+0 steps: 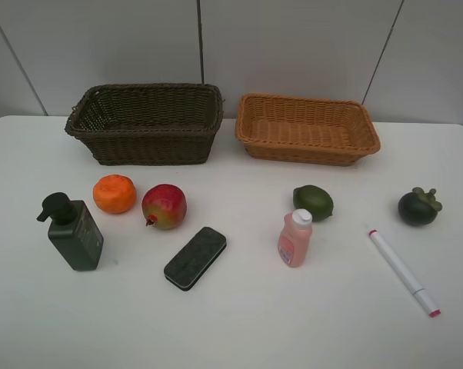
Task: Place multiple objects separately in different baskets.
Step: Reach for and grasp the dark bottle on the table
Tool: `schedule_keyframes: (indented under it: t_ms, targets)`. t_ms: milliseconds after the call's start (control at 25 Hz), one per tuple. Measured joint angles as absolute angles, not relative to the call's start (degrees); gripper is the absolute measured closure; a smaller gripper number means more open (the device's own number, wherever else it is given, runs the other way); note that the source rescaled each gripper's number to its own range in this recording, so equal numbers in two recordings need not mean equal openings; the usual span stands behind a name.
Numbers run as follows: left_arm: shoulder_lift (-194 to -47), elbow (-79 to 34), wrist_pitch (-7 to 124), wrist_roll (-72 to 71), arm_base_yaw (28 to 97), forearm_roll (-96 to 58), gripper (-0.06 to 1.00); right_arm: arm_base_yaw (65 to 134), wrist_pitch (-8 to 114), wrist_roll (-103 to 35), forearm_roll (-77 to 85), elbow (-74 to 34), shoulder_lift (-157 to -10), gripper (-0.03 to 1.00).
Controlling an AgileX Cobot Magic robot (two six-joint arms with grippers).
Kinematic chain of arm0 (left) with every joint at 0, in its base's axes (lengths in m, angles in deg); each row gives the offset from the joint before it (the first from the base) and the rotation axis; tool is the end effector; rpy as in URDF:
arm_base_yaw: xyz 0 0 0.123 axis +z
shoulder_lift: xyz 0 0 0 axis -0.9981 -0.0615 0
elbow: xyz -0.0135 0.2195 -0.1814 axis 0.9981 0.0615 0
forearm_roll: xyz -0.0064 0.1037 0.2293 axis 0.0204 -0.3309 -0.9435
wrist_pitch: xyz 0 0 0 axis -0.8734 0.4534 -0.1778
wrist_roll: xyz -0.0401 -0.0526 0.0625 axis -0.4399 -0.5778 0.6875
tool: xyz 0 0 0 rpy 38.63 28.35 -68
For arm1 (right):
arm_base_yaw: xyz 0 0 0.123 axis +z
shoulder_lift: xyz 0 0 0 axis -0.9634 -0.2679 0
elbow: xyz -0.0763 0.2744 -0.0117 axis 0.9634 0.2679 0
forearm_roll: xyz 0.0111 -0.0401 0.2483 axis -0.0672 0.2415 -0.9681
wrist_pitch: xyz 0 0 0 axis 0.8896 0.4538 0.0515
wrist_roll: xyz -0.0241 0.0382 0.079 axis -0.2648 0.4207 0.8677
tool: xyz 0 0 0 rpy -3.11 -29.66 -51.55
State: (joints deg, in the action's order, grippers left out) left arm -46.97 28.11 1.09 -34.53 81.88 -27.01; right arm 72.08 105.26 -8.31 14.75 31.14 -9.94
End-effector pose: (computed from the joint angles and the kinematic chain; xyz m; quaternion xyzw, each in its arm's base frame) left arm -0.0075 -0.0070 0.2786 0.0397 0.8500 -0.0662 0.5211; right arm -0.0072 -0.0038 0.2792 0.0418 0.8512 -0.0220 0.5228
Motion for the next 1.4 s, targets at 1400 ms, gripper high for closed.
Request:
schedule_keyframes:
  t_ms: [1400]
  targets:
    - [-112.48, 13.35, 4.51, -37.57, 81.88, -20.83, 0.06, 72.08, 105.26, -8.31, 14.75, 31.14, -9.94, -0.03]
